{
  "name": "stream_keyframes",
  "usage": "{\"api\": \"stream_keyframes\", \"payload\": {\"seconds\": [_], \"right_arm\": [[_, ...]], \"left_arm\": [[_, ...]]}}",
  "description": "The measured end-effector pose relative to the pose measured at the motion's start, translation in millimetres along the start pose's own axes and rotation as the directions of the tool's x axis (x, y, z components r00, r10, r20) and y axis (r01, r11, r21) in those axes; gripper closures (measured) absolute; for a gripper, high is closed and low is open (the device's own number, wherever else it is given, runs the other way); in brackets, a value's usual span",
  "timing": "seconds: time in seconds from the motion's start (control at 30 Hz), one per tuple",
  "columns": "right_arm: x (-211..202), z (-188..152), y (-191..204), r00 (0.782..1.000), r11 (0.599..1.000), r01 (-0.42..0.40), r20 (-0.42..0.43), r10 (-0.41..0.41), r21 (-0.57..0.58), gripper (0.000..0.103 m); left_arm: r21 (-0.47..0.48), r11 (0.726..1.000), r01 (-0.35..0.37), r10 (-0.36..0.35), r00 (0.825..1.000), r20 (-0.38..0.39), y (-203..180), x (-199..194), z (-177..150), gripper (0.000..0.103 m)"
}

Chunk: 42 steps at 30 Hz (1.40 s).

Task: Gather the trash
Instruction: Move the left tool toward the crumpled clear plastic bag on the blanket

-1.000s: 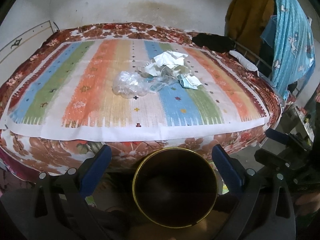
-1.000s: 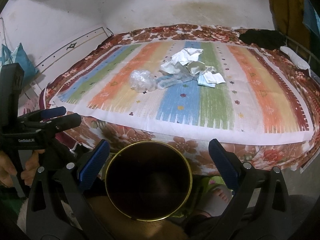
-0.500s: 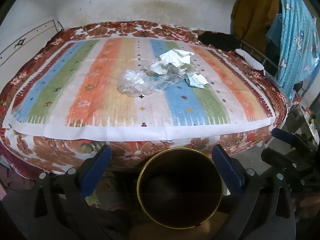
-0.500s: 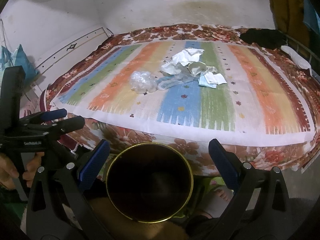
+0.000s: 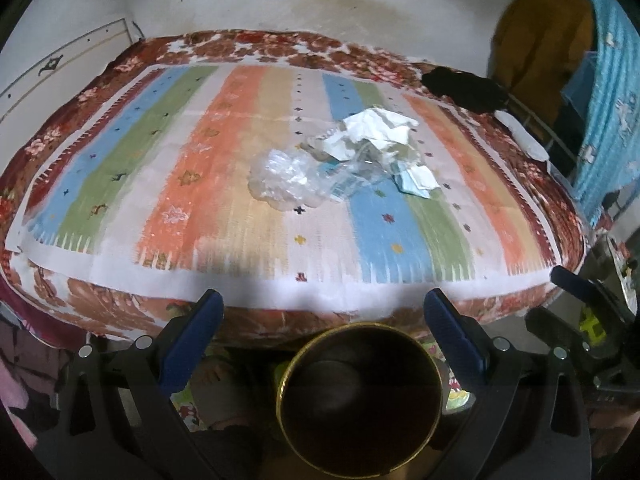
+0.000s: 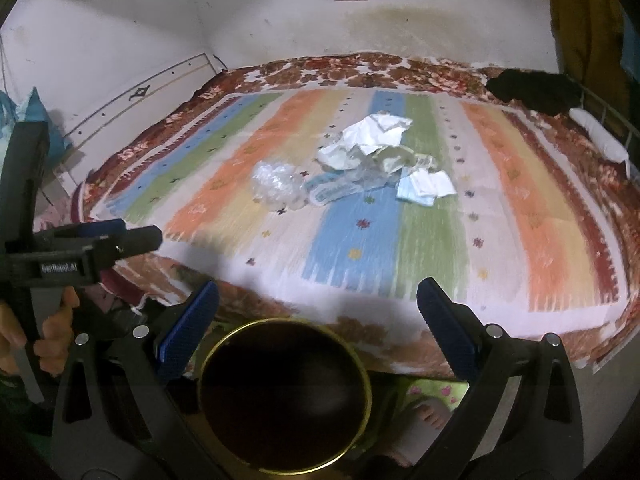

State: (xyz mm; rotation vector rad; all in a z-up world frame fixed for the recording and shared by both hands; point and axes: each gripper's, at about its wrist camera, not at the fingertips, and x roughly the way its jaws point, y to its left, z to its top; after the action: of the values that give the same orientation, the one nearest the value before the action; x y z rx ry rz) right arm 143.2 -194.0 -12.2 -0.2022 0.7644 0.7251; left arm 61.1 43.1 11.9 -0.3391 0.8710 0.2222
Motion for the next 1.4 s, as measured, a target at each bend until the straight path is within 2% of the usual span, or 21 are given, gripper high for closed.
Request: {"api": "stream_keyframes", "payload": {"seconds": [0.13, 0.23, 0.53, 0.77, 0.9, 1.17, 1.23, 1.33, 1.4], "right_arm": [[7, 22, -8, 1.0, 1.0, 0.01, 0.002, -0.01, -0.015, 0.009], [15, 38, -18, 1.0, 1.0, 0.027, 0.002, -0.027, -0.014, 0.009], [52, 82, -40, 0.999, 0.999, 0.051, -0.014, -0.051, 0.017, 0.009], [78, 102, -58, 0.998, 0.998, 0.054, -0.032, -0.053, 0.035, 0.01], [91, 112, -66, 0.999, 0.998, 0.029, -0.037, -0.027, 0.059, 0.01], [120, 131, -83, 0.998, 0.994, 0.039, -0.055, -0.033, 0.1, 0.012], [129, 137, -90, 0.998, 0.992, 0.038, -0.062, -0.031, 0.117, 0.016], [138, 143, -99, 0.998, 0.99, 0.03, -0.062, -0.021, 0.138, 0.016], [145, 148, -103, 0.998, 0.988, 0.024, -0.061, -0.015, 0.152, 0.016]], "left_arm": [[0.036, 0.997, -0.062, 0.061, 0.998, 0.027, -2, 5, 24, 0.006], [0.045, 0.995, -0.093, 0.093, 0.996, 0.012, -1, 18, 42, 0.006], [0.015, 0.994, -0.105, 0.105, 0.992, -0.069, 7, 53, 75, 0.006], [-0.015, 0.992, -0.125, 0.122, 0.982, -0.141, 19, 88, 101, 0.006], [-0.02, 0.989, -0.147, 0.142, 0.976, -0.164, 23, 107, 112, 0.006], [-0.029, 0.989, -0.144, 0.135, 0.969, -0.206, 32, 141, 125, 0.006], [-0.042, 0.99, -0.134, 0.122, 0.968, -0.22, 35, 148, 127, 0.006], [-0.053, 0.992, -0.113, 0.097, 0.966, -0.238, 37, 158, 130, 0.006], [-0.04, 0.992, -0.124, 0.111, 0.965, -0.239, 37, 164, 132, 0.006]]}}
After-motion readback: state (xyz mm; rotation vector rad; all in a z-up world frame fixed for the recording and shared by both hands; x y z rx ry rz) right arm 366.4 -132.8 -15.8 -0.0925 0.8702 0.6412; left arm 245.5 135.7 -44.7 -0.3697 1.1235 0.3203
